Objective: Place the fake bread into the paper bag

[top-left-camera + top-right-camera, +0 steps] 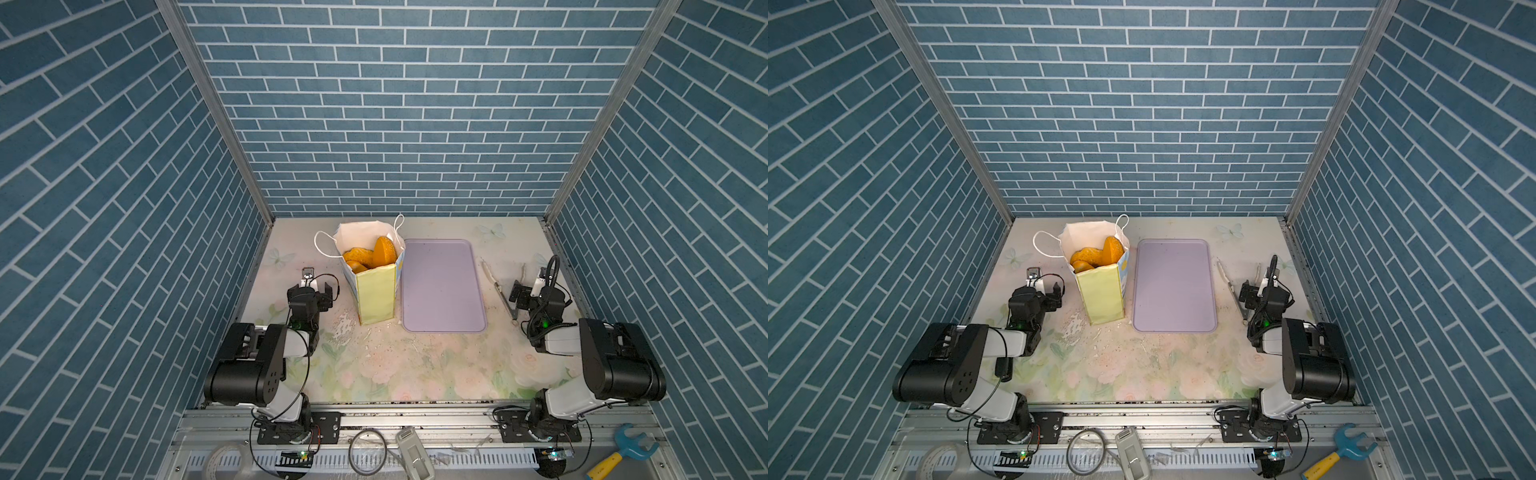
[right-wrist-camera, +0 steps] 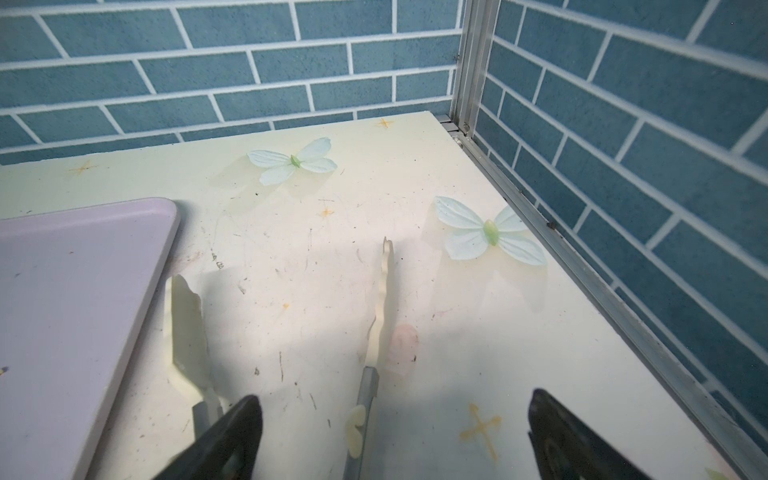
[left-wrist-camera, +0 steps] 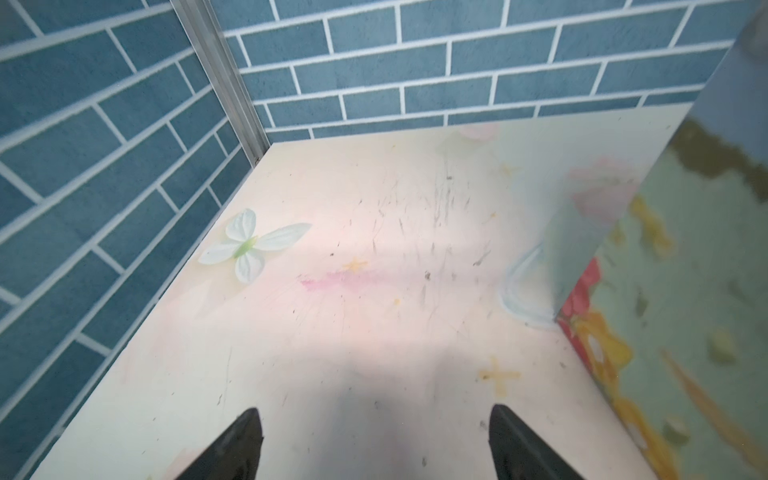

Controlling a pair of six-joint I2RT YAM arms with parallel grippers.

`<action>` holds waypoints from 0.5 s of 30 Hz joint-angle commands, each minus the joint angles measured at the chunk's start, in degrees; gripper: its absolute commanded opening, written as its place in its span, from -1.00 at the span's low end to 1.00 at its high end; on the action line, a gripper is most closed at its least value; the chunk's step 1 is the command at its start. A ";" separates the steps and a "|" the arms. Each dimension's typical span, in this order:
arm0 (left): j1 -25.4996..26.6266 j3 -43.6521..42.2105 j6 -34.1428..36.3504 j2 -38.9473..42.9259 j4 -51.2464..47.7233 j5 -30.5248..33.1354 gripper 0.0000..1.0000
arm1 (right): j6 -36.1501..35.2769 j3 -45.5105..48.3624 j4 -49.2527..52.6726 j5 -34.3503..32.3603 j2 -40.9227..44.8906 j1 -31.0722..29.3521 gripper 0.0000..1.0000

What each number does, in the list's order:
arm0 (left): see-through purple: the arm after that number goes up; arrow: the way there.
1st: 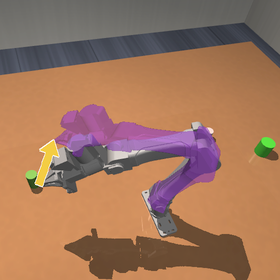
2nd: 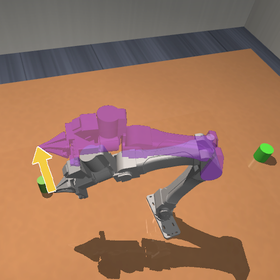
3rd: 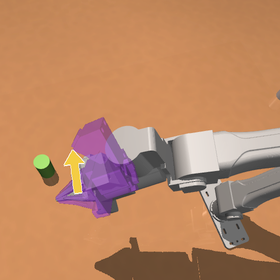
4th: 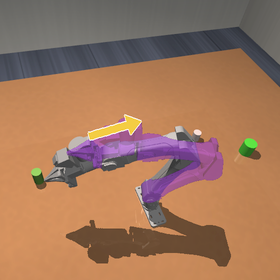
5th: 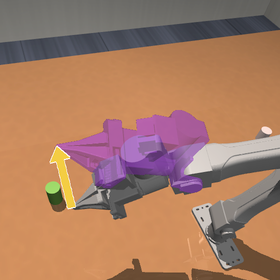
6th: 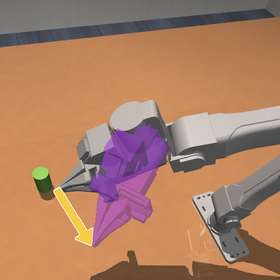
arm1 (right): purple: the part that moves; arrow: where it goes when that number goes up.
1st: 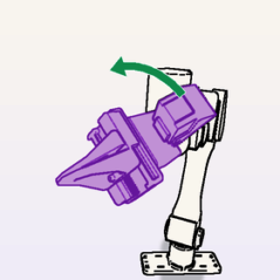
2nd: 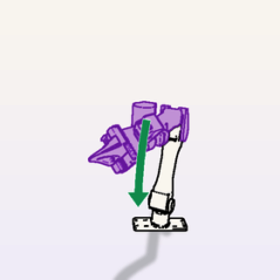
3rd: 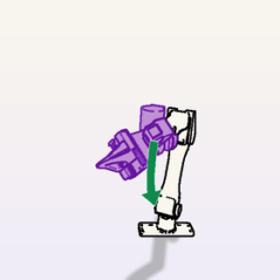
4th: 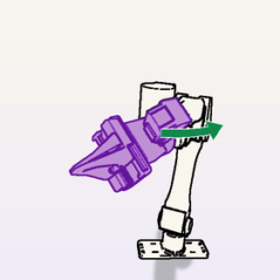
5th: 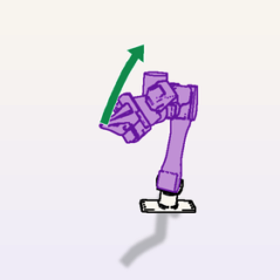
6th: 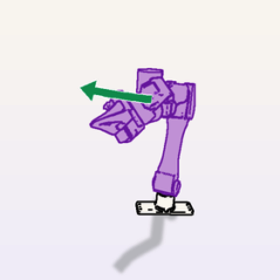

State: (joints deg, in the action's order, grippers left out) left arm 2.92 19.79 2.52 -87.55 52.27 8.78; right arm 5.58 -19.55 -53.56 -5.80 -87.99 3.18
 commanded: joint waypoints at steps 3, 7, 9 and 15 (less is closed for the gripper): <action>-0.85 2.34 1.92 -0.24 -2.30 -5.91 0.81 | -0.05 -1.12 0.36 -0.51 -0.31 0.01 0.98; -0.94 2.35 1.94 -0.19 -2.52 -6.09 0.84 | -1.04 -2.18 2.15 0.92 -0.47 -0.11 0.98; -0.89 2.35 1.88 -0.17 -2.51 -6.06 0.97 | -1.98 -2.73 3.14 1.53 -0.61 -0.70 0.98; -0.46 2.01 1.42 -0.17 -1.81 -2.79 0.99 | -2.40 -2.95 3.47 1.50 -0.65 -1.07 0.98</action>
